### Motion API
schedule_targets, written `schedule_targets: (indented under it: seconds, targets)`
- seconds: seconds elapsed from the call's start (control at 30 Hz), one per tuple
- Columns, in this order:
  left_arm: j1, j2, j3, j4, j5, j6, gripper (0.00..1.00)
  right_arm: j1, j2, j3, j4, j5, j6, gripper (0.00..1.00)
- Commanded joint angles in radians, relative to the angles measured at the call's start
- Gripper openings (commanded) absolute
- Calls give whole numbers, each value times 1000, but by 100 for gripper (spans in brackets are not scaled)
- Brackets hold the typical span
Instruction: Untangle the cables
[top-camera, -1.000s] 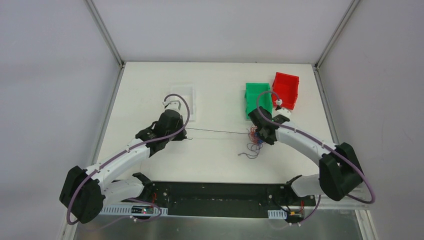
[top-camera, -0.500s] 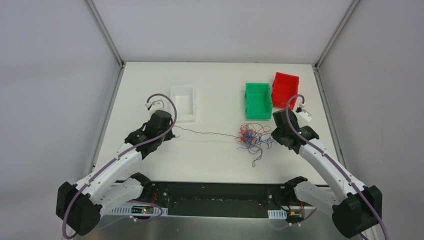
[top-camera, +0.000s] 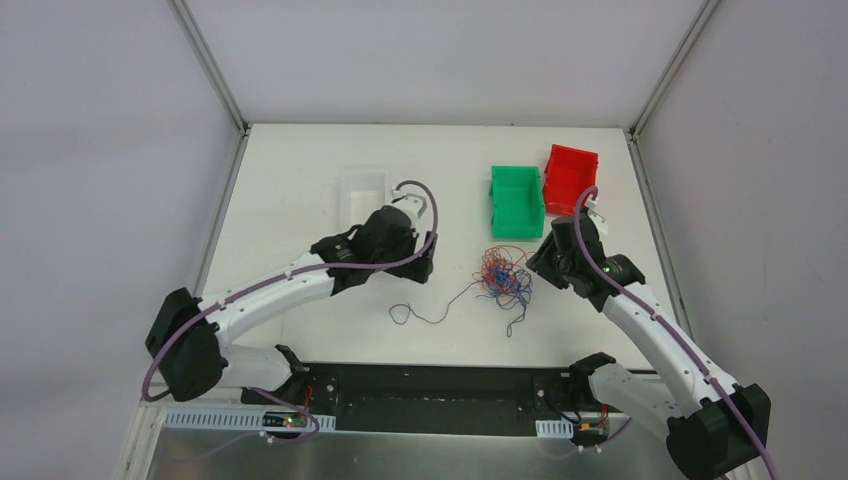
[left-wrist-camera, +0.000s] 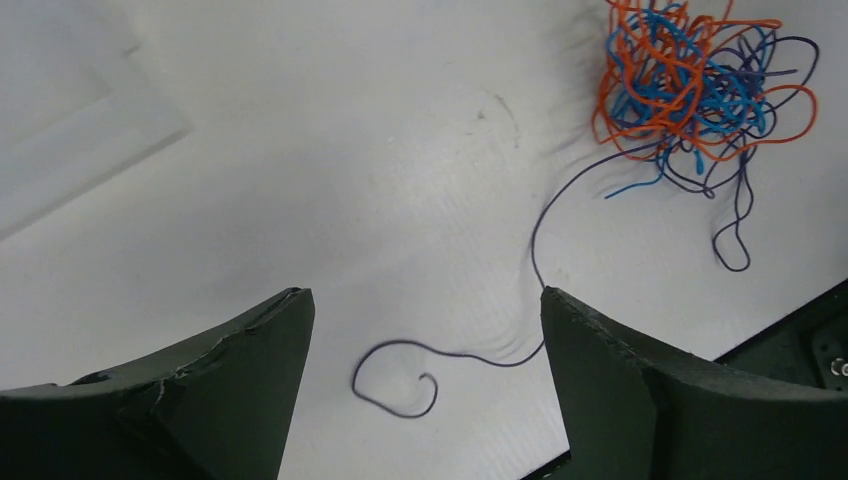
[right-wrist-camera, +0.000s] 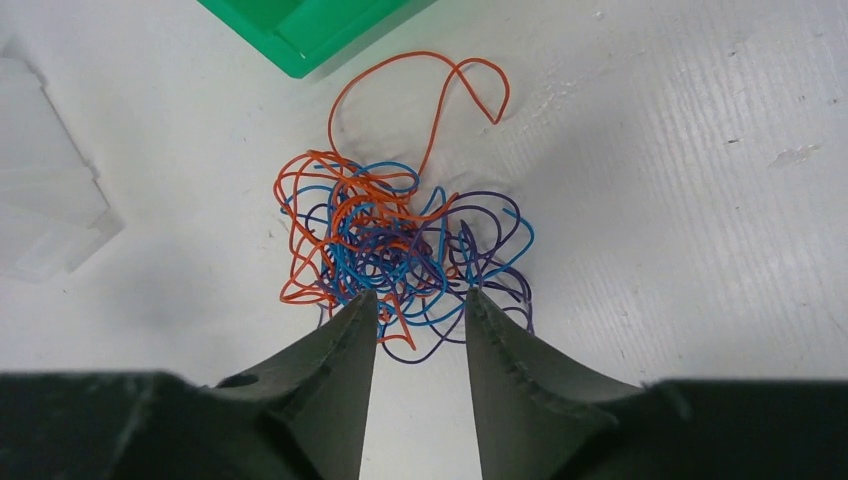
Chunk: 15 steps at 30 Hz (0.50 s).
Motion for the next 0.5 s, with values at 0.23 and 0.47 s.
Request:
schedule_targets:
  seconds: [0.23, 0.47]
  targets:
    - [-60, 423, 290, 163, 267, 50, 83, -4, 35, -35, 60, -93, 7, 48]
    - [-87, 610, 413, 221, 366, 24, 82, -4, 108, -128, 178, -150, 68, 54]
